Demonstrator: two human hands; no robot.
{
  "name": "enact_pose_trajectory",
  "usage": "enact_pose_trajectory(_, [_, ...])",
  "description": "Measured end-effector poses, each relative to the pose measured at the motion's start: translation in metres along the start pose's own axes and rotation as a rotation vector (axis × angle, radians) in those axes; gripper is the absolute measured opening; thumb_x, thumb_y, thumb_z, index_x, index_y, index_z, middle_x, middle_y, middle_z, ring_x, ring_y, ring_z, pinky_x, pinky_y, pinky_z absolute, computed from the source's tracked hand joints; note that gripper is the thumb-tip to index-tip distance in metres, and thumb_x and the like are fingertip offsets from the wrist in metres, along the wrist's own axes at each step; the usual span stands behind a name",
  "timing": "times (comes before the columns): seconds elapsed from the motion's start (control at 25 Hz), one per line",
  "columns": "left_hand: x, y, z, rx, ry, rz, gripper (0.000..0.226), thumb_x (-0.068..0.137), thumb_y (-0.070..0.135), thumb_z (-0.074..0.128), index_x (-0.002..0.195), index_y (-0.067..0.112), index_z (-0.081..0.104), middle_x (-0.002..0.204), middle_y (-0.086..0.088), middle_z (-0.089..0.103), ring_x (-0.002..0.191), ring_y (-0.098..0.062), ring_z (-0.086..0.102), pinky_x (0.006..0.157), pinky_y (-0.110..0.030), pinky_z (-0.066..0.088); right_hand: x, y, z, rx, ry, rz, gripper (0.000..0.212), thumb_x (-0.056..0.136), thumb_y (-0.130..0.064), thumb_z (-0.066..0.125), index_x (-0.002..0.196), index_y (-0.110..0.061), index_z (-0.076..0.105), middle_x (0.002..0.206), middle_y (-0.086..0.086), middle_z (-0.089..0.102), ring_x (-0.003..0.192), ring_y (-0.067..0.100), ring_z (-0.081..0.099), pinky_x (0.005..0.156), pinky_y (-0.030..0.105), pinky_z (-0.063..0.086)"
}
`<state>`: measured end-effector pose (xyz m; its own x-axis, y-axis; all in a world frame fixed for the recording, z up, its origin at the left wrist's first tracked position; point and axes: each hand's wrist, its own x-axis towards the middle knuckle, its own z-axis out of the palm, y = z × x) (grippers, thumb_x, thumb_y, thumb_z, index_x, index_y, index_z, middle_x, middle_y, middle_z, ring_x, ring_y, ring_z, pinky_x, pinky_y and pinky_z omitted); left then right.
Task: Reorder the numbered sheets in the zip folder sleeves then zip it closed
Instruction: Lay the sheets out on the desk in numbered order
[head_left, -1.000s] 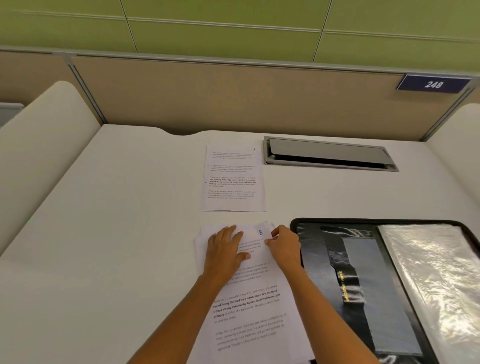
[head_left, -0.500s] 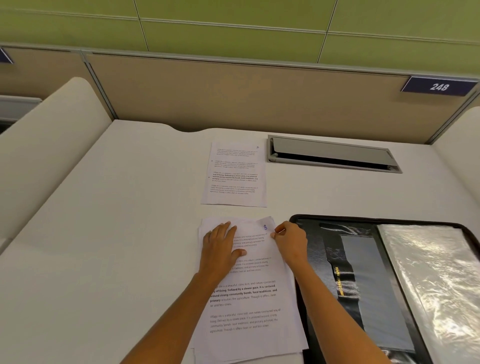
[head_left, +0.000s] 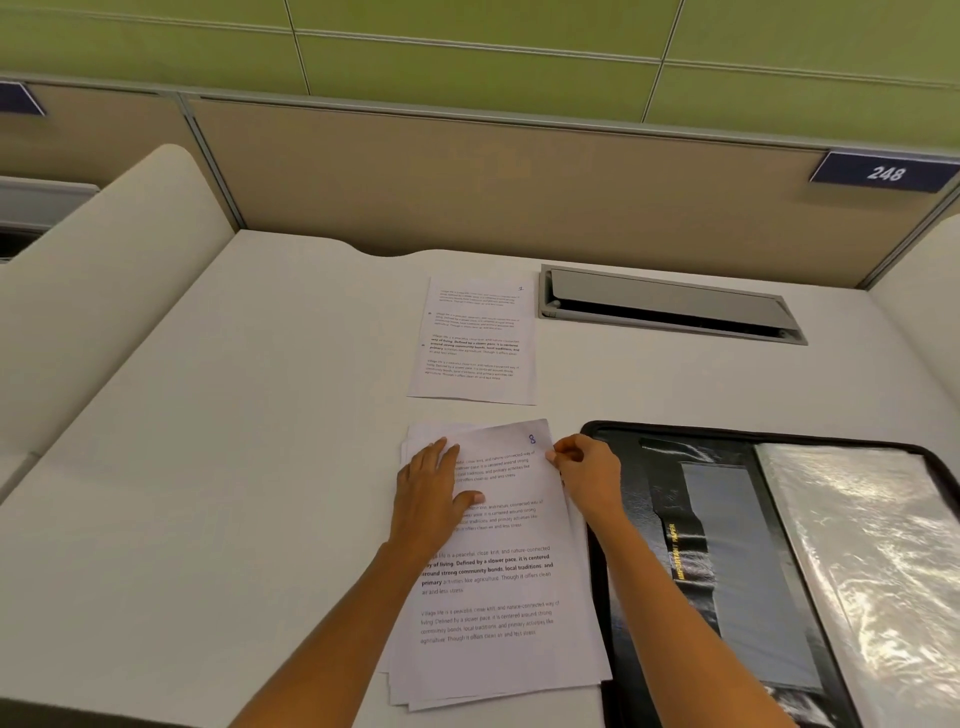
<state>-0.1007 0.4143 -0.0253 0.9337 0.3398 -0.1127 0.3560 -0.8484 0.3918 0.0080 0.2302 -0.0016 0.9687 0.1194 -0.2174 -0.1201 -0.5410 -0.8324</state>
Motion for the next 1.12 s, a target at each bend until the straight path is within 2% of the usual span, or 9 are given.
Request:
enact_pose_trajectory(0.12, [-0.002, -0.003, -0.001, -0.045, 0.032, -0.039, 0.076, 0.090, 0.055, 0.053, 0.150, 0.019, 0.025, 0.159, -0.003, 0.019, 0.146, -0.020, 0.018, 0.117, -0.037, 0.018, 0.001, 0.006, -0.006, 0.120, -0.036, 0.030, 0.010, 0.087, -0.014, 0.070, 0.080, -0.017, 0.064, 0.080, 0.007, 0.069, 0.078, 0.021, 0.064, 0.076, 0.033, 0.057])
enact_pose_trajectory(0.24, [-0.002, -0.007, -0.004, -0.101, 0.080, -0.079, 0.076, 0.089, 0.054, 0.056, 0.149, 0.018, 0.028, 0.158, -0.006, 0.022, 0.143, -0.023, 0.023, 0.115, -0.039, 0.023, 0.004, 0.011, -0.012, 0.246, -0.084, 0.089, 0.008, 0.089, -0.012, 0.067, 0.082, -0.012, 0.064, 0.086, 0.012, 0.071, 0.084, 0.027, 0.067, 0.080, 0.042, 0.058])
enact_pose_trajectory(0.4, [-0.002, -0.009, -0.009, -0.183, 0.129, -0.182, 0.078, 0.089, 0.053, 0.057, 0.150, 0.016, 0.025, 0.152, -0.009, 0.031, 0.135, -0.026, 0.034, 0.110, -0.040, 0.031, 0.004, 0.011, -0.020, 0.399, -0.149, 0.141, 0.004, 0.092, -0.007, 0.062, 0.089, -0.004, 0.062, 0.090, 0.012, 0.070, 0.082, 0.022, 0.066, 0.074, 0.034, 0.057])
enact_pose_trajectory(0.52, [-0.001, -0.008, -0.011, -0.288, 0.183, -0.219, 0.074, 0.091, 0.047, 0.058, 0.149, 0.014, 0.027, 0.143, -0.009, 0.044, 0.128, -0.026, 0.043, 0.107, -0.041, 0.033, 0.003, 0.012, -0.023, 0.466, -0.158, 0.164, 0.003, 0.091, -0.006, 0.062, 0.092, -0.003, 0.063, 0.090, 0.011, 0.068, 0.083, 0.021, 0.063, 0.078, 0.037, 0.054])
enact_pose_trajectory(0.64, [0.001, -0.007, -0.014, -0.443, 0.238, -0.287, 0.061, 0.092, 0.037, 0.060, 0.144, 0.014, 0.038, 0.130, -0.009, 0.058, 0.114, -0.027, 0.057, 0.104, -0.044, 0.042, 0.003, 0.013, -0.025, 0.512, -0.152, 0.191, 0.005, 0.091, -0.005, 0.062, 0.094, -0.002, 0.063, 0.094, 0.013, 0.068, 0.086, 0.022, 0.064, 0.080, 0.039, 0.054])
enact_pose_trajectory(0.72, [0.001, -0.004, -0.019, -0.542, 0.267, -0.309, 0.048, 0.093, 0.030, 0.061, 0.137, 0.012, 0.049, 0.119, -0.010, 0.066, 0.099, -0.024, 0.064, 0.093, -0.040, 0.051, 0.002, 0.012, -0.026, 0.536, -0.147, 0.205, 0.007, 0.091, -0.006, 0.062, 0.096, -0.001, 0.064, 0.095, 0.012, 0.069, 0.086, 0.022, 0.064, 0.080, 0.039, 0.055])
enact_pose_trajectory(0.84, [0.001, -0.001, -0.024, -0.600, 0.285, -0.335, 0.034, 0.093, 0.024, 0.062, 0.122, 0.006, 0.061, 0.109, -0.011, 0.069, 0.086, -0.017, 0.059, 0.079, -0.028, 0.048, -0.001, 0.010, -0.027, 0.572, -0.146, 0.226, 0.010, 0.090, -0.007, 0.064, 0.099, -0.001, 0.064, 0.094, 0.010, 0.070, 0.081, 0.019, 0.066, 0.070, 0.031, 0.054])
enact_pose_trajectory(0.92, [0.002, -0.002, -0.024, -0.636, 0.279, -0.357, 0.031, 0.093, 0.024, 0.062, 0.117, 0.005, 0.064, 0.109, -0.010, 0.069, 0.087, -0.017, 0.059, 0.078, -0.027, 0.046, -0.003, 0.010, -0.027, 0.580, -0.170, 0.241, 0.011, 0.090, -0.008, 0.066, 0.100, -0.004, 0.065, 0.095, 0.009, 0.071, 0.082, 0.020, 0.068, 0.069, 0.031, 0.054])
enact_pose_trajectory(1.12, [0.004, -0.003, -0.024, -0.732, 0.279, -0.403, 0.029, 0.092, 0.028, 0.064, 0.111, 0.006, 0.066, 0.103, -0.007, 0.069, 0.088, -0.018, 0.059, 0.080, -0.030, 0.047, -0.004, 0.016, -0.021, 0.495, -0.235, 0.278, 0.013, 0.089, -0.006, 0.065, 0.102, -0.010, 0.065, 0.103, 0.008, 0.072, 0.094, 0.027, 0.070, 0.075, 0.038, 0.058])
